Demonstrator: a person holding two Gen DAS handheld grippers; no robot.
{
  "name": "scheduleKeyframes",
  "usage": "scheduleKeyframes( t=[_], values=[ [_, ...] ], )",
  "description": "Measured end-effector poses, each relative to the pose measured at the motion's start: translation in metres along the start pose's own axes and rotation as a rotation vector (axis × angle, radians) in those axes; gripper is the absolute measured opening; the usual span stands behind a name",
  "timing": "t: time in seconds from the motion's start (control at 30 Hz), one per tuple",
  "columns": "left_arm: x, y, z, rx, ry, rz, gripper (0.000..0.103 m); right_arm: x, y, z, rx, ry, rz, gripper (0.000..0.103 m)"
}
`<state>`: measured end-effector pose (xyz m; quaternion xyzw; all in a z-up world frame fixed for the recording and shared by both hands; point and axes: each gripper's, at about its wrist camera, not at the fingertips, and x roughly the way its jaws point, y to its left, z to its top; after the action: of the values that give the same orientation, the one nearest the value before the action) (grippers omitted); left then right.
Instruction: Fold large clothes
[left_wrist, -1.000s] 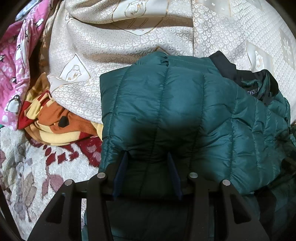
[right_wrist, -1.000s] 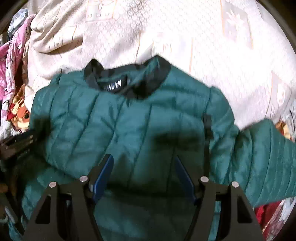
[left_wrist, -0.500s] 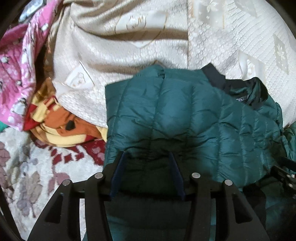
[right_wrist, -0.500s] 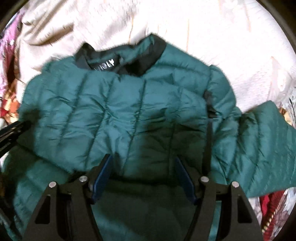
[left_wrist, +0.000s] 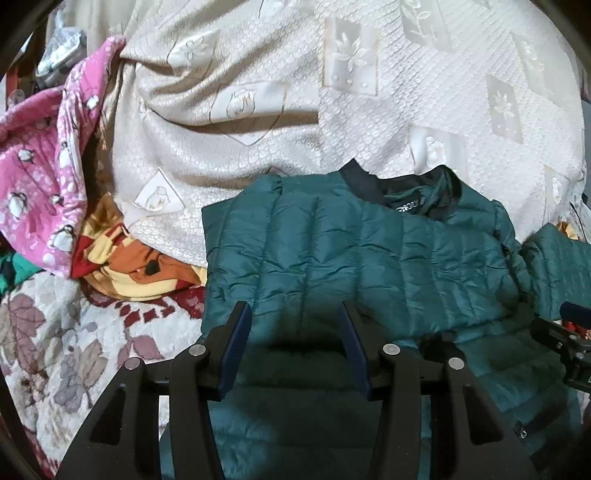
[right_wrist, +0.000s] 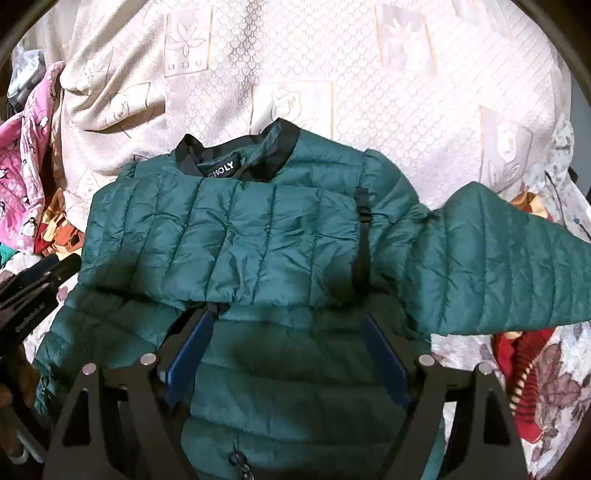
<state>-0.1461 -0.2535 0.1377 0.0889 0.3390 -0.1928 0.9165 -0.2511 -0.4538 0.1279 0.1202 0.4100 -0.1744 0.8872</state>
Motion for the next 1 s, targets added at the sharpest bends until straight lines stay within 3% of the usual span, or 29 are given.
scheduleKeyframes(
  t=[0.5,1.0],
  values=[
    [-0.034,-0.04,-0.012,0.014,-0.028,-0.034,0.03,-0.036,-0.034,-0.01,0.021,-0.042,-0.075,0.086],
    [-0.036,-0.112,-0.009,0.066,-0.016,-0.123,0.03,-0.049,-0.108,-0.022,0.098,-0.041,-0.157,0.086]
  ],
)
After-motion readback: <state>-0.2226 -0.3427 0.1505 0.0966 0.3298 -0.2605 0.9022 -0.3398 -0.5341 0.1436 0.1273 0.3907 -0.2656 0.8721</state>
